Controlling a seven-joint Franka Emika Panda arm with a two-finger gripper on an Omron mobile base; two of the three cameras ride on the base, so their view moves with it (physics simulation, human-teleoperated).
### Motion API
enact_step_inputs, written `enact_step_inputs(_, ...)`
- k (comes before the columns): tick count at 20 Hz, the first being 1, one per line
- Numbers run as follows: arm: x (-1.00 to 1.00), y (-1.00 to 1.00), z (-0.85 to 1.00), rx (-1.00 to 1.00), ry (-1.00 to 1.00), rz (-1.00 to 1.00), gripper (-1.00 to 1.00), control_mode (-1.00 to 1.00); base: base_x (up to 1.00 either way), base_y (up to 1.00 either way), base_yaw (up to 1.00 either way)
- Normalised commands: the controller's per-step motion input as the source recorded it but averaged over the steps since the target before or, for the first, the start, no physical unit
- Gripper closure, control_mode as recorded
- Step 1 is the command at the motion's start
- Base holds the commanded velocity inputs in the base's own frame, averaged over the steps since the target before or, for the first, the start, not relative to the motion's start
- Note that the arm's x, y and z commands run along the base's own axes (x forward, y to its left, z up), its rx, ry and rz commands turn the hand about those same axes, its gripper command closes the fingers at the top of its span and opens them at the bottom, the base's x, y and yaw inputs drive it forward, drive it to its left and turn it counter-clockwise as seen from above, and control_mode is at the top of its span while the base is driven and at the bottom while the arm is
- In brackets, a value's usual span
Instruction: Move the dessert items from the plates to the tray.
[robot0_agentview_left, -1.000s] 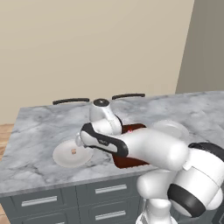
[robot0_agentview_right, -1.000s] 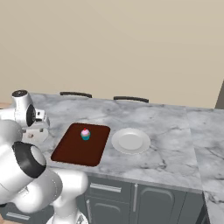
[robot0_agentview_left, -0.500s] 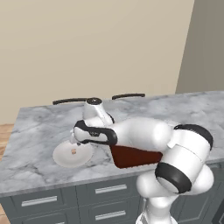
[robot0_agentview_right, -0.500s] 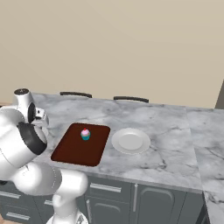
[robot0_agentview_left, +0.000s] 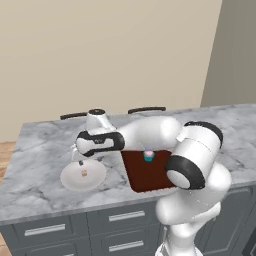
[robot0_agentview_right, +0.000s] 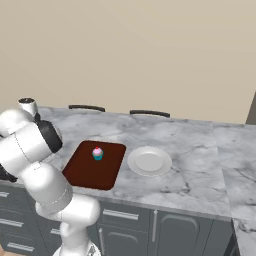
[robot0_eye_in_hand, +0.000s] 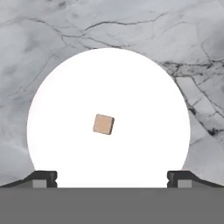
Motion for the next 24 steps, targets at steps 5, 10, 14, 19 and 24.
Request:
enact_step_inputs(5, 0.14, 0.00, -0.45, -0.01, 0.01, 0.00, -1.00, -1.00, 0.00, 0.00, 0.00)
enact_step_inputs(10, 0.06, 0.08, -0.40, 0.00, -0.01, 0.00, -1.00, -1.00, 0.00, 0.00, 0.00)
enact_step_inputs(14, 0.00, 0.16, -0.12, 0.00, 0.00, 0.00, -1.00, -1.00, 0.00, 0.00, 0.00)
enact_step_inputs(19, 0.00, 0.14, -0.01, 0.00, 0.00, -0.01, -1.00, -1.00, 0.00, 0.00, 0.00)
enact_step_inputs(24, 0.05, 0.12, -0.09, 0.00, 0.00, -0.04, -1.00, -1.00, 0.00, 0.00, 0.00)
